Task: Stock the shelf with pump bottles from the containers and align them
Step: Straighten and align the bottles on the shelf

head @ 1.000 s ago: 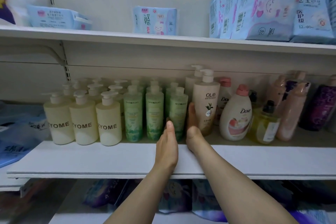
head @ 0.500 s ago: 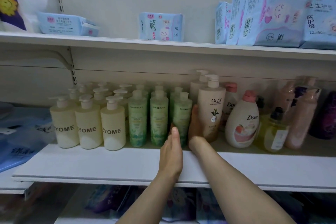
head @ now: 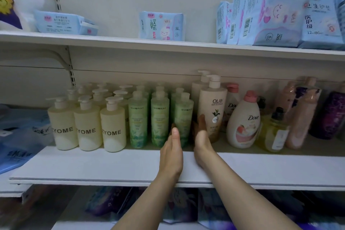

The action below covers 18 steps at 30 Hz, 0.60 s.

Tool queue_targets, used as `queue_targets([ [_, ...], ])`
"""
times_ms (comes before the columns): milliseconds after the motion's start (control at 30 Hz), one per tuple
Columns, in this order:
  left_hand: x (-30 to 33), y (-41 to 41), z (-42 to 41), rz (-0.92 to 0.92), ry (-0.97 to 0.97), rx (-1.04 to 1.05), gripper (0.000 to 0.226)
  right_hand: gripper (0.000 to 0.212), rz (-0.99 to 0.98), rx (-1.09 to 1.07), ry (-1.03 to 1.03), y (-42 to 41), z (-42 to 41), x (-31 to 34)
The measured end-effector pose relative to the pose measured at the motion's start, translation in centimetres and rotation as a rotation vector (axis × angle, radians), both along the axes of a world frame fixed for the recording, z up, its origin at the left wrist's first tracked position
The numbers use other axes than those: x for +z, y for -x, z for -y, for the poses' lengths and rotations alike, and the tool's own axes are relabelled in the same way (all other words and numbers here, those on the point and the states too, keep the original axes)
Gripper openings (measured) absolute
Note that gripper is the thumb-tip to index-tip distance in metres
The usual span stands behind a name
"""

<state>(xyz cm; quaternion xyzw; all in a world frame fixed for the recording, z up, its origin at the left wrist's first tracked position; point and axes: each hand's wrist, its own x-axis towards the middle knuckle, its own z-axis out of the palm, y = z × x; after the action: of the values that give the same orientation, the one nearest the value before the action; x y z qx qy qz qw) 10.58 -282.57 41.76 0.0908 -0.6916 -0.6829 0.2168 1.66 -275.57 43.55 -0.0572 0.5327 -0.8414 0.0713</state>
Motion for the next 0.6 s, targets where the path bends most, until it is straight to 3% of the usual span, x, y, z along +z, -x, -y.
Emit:
queue_targets([
  [200,0.1,-0.4,-0.3,-0.008,-0.001,-0.008,0.063,0.05,-0.062,0.087,-0.062,-2.9,-0.8,-1.2],
  [600,0.1,-0.6,-0.5,-0.046,0.011,0.081,0.058,0.048,-0.107,0.03,-0.208,-4.5,0.0,-1.3],
])
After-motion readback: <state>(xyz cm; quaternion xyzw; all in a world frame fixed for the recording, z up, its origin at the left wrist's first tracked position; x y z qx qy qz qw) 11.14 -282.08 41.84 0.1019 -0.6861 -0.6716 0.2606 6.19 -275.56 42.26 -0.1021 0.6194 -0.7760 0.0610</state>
